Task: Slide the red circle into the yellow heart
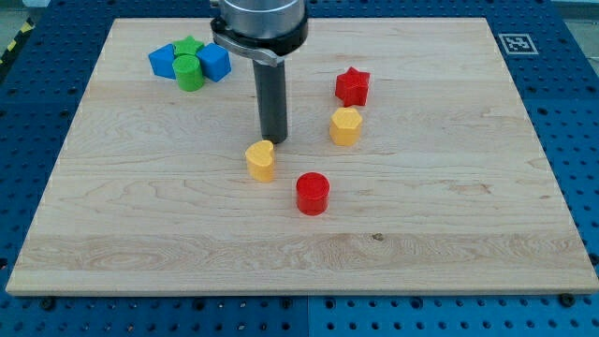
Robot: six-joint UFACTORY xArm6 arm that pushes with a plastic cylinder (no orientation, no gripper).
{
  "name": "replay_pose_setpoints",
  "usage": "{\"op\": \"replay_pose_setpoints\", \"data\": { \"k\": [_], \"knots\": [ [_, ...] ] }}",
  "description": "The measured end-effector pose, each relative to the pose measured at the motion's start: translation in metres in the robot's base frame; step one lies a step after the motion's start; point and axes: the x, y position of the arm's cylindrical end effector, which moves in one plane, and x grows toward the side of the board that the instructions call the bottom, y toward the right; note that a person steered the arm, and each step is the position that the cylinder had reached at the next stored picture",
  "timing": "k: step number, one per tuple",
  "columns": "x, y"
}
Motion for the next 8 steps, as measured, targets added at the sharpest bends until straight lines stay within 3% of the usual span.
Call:
{"op": "replay_pose_setpoints", "data": {
  "k": [1, 2, 3, 4, 6, 8],
  "knots": [
    [0.038, 0.023],
    [0.038, 0.098],
    [0.067, 0.141],
    [0.104, 0.132],
    [0.099, 0.074],
    [0.098, 0.052]
  ]
}}
